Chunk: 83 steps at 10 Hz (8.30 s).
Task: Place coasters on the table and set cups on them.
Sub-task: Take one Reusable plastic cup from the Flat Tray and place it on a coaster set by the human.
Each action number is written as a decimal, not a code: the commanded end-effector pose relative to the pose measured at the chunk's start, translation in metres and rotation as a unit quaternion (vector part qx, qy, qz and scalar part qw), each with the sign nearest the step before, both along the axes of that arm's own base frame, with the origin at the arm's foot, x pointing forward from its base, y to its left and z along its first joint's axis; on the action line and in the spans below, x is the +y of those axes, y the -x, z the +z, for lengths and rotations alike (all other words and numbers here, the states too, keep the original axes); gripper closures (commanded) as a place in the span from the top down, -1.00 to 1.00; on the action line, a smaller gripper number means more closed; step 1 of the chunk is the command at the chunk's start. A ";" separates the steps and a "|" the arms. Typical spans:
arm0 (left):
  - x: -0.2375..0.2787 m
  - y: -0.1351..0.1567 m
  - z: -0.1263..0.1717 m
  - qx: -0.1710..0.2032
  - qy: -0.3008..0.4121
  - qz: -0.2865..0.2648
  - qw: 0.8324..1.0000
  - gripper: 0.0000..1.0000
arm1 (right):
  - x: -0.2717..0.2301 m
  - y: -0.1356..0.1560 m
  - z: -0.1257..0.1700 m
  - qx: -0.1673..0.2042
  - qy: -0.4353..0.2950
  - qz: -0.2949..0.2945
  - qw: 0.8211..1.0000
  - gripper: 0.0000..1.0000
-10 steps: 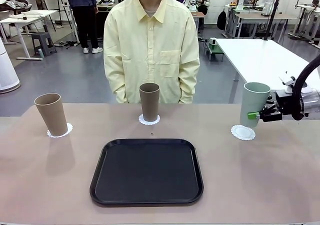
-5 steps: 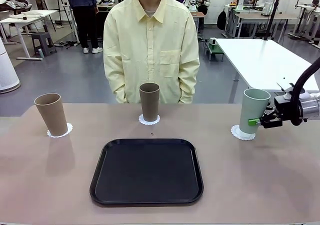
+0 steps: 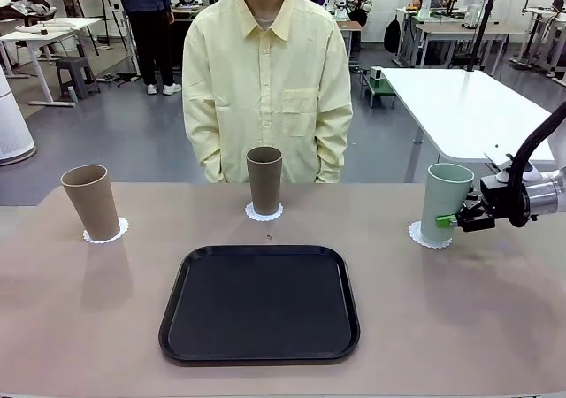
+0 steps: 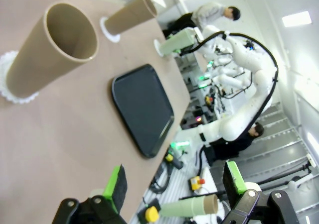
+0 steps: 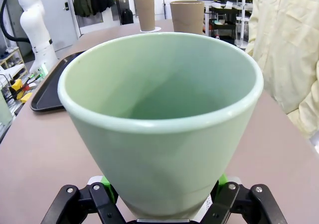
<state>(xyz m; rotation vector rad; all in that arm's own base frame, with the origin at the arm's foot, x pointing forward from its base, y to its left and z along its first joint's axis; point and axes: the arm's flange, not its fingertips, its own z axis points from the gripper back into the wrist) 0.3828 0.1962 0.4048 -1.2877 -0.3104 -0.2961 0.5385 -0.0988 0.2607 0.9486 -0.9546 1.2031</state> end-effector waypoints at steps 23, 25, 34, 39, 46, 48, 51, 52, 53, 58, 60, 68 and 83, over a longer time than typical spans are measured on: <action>0.001 0.002 0.002 -0.004 0.002 -0.002 1.000 1.00 | -0.002 -0.016 -0.011 0.044 0.055 0.009 0.997 1.00; 0.001 0.002 0.002 -0.004 0.002 -0.002 1.000 1.00 | -0.003 -0.013 -0.009 0.063 0.101 0.009 0.993 1.00; 0.001 0.002 0.002 -0.004 0.002 -0.002 1.000 1.00 | -0.036 0.040 0.067 0.145 0.272 -0.181 0.934 1.00; 0.001 0.002 0.002 -0.004 0.002 -0.002 1.000 1.00 | 0.009 0.076 0.180 0.298 0.351 -0.343 0.819 1.00; 0.001 0.002 0.002 -0.004 0.002 -0.002 1.000 1.00 | 0.077 0.097 0.245 0.343 0.397 -0.401 0.751 1.00; 0.001 0.002 0.002 -0.004 0.002 -0.002 1.000 1.00 | 0.069 0.096 0.251 0.333 0.381 -0.393 0.768 1.00; 0.001 0.002 0.002 -0.004 0.002 -0.002 1.000 1.00 | 0.069 0.096 0.251 0.333 0.381 -0.393 0.768 1.00; 0.001 0.002 0.002 -0.004 0.002 -0.002 1.000 1.00 | 0.069 0.096 0.251 0.333 0.381 -0.393 0.768 1.00; 0.001 0.002 0.002 -0.004 0.002 -0.002 1.000 1.00 | 0.069 0.096 0.251 0.333 0.381 -0.393 0.768 1.00; 0.001 0.002 0.002 -0.004 0.002 -0.002 1.000 1.00 | 0.069 0.096 0.251 0.333 0.381 -0.393 0.768 1.00; 0.001 0.002 0.002 -0.004 0.002 -0.002 1.000 1.00 | 0.069 0.096 0.251 0.333 0.381 -0.393 0.768 1.00; 0.001 0.002 0.002 -0.004 0.002 -0.002 1.000 1.00 | -0.081 0.085 0.273 0.542 0.133 -0.306 0.771 1.00; 0.001 0.002 0.002 -0.004 0.002 -0.002 1.000 1.00 | -0.192 0.169 0.184 0.559 -0.013 -0.187 0.808 1.00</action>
